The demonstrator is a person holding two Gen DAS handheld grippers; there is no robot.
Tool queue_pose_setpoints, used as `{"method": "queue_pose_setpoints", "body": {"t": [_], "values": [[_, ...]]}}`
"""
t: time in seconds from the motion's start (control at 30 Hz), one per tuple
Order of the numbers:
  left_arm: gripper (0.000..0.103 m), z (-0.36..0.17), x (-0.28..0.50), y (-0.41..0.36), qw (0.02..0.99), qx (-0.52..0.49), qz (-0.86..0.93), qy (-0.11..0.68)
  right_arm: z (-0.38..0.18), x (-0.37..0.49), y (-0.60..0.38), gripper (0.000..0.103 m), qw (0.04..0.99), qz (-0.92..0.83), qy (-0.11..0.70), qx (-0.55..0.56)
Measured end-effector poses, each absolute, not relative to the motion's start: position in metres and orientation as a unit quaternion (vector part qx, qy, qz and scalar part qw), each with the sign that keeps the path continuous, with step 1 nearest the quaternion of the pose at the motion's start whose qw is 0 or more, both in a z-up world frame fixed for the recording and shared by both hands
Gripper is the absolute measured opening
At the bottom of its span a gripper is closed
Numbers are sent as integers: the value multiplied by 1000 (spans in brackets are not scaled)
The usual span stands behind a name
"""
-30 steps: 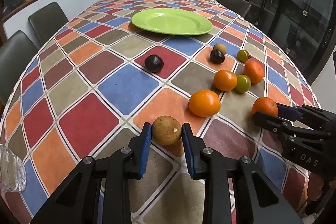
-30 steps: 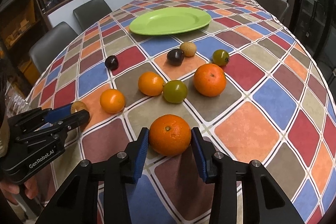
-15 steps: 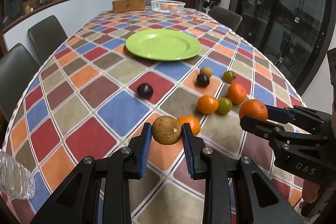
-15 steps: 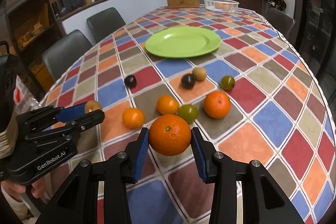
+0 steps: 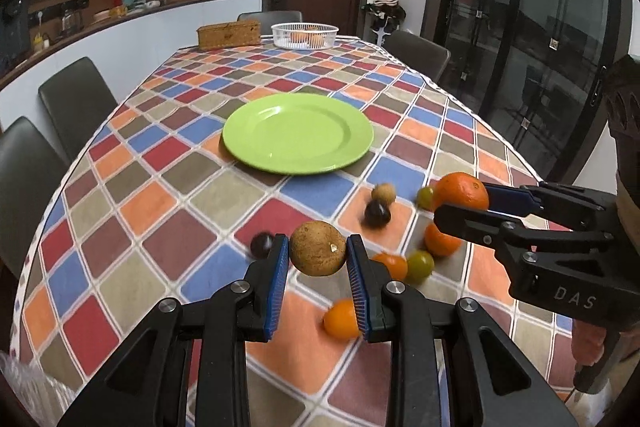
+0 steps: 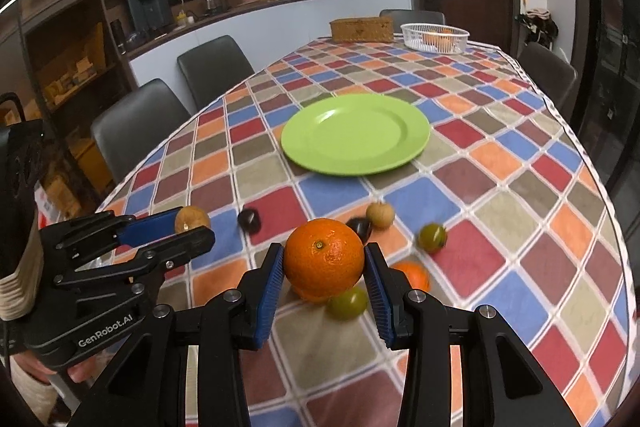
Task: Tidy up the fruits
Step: 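Carry the kiwi and orange to the green plate and release both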
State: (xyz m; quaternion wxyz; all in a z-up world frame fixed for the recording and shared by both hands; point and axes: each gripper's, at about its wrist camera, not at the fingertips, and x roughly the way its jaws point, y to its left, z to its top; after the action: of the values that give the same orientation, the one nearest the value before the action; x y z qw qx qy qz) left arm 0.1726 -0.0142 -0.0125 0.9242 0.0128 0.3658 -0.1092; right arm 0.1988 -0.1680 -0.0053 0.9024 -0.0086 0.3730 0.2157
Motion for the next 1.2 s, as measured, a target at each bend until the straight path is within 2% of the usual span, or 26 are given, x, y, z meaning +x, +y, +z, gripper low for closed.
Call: {"method": "queue_pose_setpoints", "body": {"t": [0.5,1.2], "values": [[29,-13,255,-8,917,-7,-115,381,2,281,-157,41,900,219,375,-34],[29,-59,372,-1,885,-24,-122,449,-51,403,-145,41,856,217,469,-29]]}}
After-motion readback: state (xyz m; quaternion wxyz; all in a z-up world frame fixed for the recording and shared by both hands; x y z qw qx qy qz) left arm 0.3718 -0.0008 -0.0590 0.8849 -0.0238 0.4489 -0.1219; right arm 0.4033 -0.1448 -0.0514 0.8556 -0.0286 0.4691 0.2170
